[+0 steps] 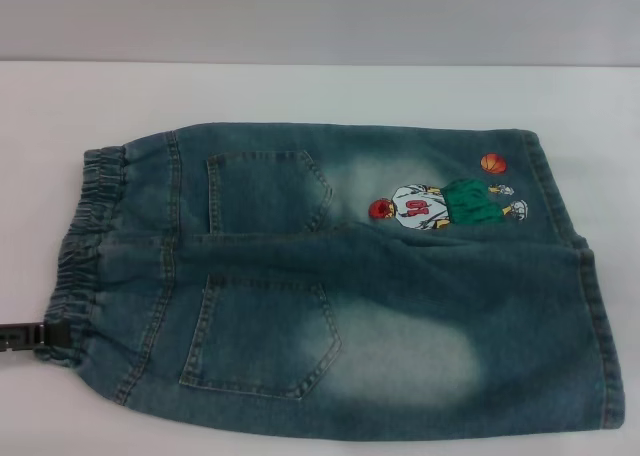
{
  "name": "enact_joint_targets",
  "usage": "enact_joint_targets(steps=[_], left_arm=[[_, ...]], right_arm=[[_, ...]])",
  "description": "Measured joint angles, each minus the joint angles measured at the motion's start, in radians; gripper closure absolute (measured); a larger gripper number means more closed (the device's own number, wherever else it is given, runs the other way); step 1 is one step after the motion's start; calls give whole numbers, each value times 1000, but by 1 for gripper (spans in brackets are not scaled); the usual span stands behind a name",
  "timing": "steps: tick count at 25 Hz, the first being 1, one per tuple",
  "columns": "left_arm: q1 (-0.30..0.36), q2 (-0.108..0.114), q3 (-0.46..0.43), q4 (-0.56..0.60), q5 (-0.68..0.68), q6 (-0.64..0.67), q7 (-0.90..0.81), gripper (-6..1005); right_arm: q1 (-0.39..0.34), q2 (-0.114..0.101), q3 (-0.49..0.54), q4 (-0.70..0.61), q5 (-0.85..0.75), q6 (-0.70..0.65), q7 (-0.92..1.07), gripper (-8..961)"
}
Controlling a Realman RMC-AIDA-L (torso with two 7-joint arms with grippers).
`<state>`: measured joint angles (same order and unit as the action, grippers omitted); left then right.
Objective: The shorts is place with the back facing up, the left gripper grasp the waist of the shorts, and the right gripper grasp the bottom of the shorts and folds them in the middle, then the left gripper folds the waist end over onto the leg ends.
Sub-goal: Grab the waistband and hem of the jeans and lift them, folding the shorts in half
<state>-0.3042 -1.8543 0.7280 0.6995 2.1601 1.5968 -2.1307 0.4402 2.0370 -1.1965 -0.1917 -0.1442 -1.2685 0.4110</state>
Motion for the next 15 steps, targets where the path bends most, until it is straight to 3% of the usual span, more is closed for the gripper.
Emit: enact_joint_targets(steps=[15], left_arm=[[-24, -15, -7, 2, -1, 45, 3, 174]], right_arm=[[-1, 0, 0, 0, 0, 5, 0, 236]])
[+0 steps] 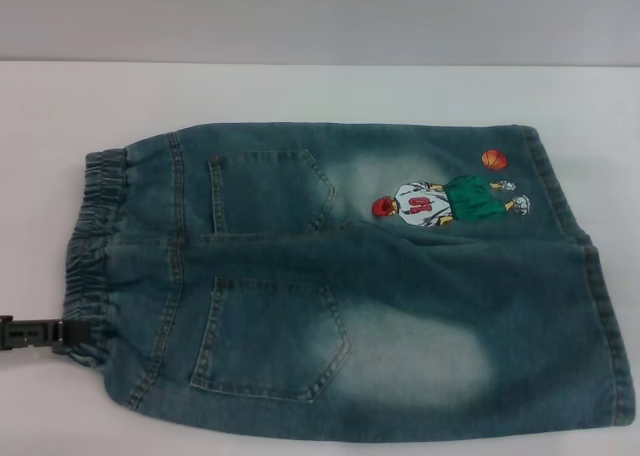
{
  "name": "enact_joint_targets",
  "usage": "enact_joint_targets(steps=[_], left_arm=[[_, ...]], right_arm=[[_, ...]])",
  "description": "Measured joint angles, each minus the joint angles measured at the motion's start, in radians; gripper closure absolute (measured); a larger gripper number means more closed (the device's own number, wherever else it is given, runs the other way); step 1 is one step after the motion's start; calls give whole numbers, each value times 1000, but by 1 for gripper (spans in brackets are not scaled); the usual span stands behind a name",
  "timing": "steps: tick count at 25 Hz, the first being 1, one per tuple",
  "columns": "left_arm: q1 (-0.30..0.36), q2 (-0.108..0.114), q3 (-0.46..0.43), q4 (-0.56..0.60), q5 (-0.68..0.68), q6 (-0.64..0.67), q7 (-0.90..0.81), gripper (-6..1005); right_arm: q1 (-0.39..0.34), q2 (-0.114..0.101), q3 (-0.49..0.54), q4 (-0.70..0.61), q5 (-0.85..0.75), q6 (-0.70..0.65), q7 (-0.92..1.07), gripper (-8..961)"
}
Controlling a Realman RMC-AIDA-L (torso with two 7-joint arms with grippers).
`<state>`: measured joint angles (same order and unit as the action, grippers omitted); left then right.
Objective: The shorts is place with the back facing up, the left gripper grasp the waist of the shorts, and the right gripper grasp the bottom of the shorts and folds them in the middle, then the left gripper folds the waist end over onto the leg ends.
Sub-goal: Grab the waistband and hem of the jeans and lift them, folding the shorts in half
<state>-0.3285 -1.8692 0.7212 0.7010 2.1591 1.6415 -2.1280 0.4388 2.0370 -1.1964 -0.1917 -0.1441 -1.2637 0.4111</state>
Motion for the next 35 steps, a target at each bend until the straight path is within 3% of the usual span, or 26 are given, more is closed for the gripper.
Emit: enact_joint_targets(steps=[9, 17, 21, 35], left_arm=[[-3, -1, -2, 12, -2, 0, -2, 176], [17, 31, -3, 31, 0, -14, -42, 178], [28, 35, -3, 52, 1, -18, -64, 179], [19, -4, -11, 60, 63, -55, -93, 182]], right_arm=[[-3, 0, 2, 1, 0, -1, 0, 235], [-5, 0, 3, 1, 0, -4, 0, 235], [-4, 0, 5, 1, 0, -4, 0, 235], [1, -3, 10, 0, 0, 2, 0, 236]])
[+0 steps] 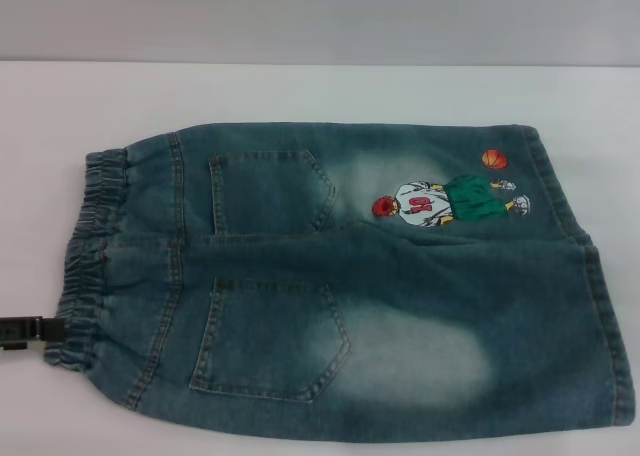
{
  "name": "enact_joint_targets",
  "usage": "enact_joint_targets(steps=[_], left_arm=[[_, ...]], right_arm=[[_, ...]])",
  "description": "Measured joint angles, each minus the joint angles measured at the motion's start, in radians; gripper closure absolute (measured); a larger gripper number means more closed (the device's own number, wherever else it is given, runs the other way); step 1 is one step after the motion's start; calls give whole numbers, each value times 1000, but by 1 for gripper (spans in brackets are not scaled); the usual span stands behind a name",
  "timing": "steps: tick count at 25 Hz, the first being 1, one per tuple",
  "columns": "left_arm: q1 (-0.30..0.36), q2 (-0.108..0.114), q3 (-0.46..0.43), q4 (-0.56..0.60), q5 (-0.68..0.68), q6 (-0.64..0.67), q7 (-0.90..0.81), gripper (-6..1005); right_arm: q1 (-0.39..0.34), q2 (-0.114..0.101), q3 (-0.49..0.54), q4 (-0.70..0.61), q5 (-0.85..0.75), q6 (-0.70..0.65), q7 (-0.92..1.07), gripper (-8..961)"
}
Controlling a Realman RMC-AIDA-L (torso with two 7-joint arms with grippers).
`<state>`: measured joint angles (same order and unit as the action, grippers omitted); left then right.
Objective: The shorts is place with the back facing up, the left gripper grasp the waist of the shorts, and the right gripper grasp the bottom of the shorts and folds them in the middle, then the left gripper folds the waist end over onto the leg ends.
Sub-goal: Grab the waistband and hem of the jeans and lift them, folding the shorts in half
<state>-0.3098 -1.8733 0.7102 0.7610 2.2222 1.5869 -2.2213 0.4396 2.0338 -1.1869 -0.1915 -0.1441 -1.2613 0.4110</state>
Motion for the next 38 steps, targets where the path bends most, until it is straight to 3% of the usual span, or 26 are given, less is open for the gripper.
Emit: enact_joint_targets(steps=[22, 38], left_arm=[[-12, -25, 4, 1, 4, 6, 0, 188], [-45, -27, -1, 4, -4, 47, 0, 191]], right_arm=[[3, -5, 0, 3, 0, 1, -3, 236], [4, -6, 3, 6, 3, 0, -15, 235]])
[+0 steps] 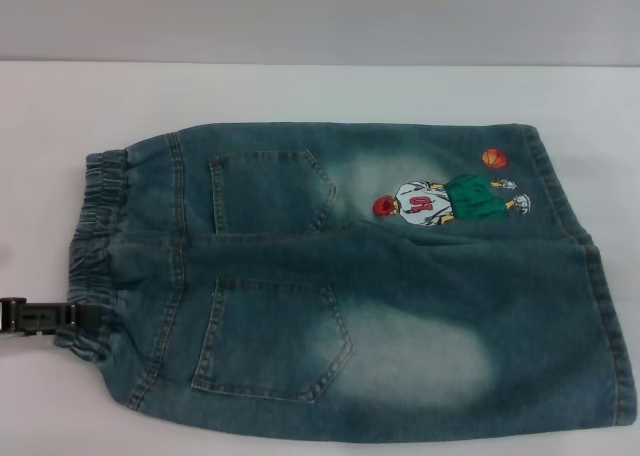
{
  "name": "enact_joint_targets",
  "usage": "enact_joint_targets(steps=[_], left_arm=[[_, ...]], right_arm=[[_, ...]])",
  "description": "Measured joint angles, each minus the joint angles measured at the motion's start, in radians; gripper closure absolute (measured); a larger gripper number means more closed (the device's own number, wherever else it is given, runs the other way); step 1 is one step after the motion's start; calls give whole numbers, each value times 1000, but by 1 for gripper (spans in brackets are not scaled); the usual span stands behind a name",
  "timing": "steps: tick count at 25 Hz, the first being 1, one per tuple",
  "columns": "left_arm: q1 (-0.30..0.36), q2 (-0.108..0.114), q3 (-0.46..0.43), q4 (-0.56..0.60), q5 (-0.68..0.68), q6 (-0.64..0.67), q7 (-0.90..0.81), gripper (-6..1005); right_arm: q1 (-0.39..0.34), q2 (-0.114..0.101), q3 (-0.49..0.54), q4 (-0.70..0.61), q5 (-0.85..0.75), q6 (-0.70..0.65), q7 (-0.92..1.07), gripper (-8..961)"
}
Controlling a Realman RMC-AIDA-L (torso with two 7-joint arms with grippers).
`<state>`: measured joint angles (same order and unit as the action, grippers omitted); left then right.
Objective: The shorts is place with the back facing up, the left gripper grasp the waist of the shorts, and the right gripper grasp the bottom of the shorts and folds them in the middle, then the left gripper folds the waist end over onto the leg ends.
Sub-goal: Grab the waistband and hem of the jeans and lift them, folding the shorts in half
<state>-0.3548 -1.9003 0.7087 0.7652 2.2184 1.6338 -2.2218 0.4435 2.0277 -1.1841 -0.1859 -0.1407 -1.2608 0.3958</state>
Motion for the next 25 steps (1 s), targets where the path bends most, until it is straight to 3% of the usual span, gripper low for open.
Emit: enact_joint_targets(steps=[12, 25], left_arm=[[-14, -3, -16, 2, -4, 19, 12, 194], [-29, -26, -17, 2, -39, 45, 40, 197]], right_arm=[[-3, 2, 0, 1, 1, 0, 0, 236], [-2, 5, 0, 0, -2, 0, 0, 235]])
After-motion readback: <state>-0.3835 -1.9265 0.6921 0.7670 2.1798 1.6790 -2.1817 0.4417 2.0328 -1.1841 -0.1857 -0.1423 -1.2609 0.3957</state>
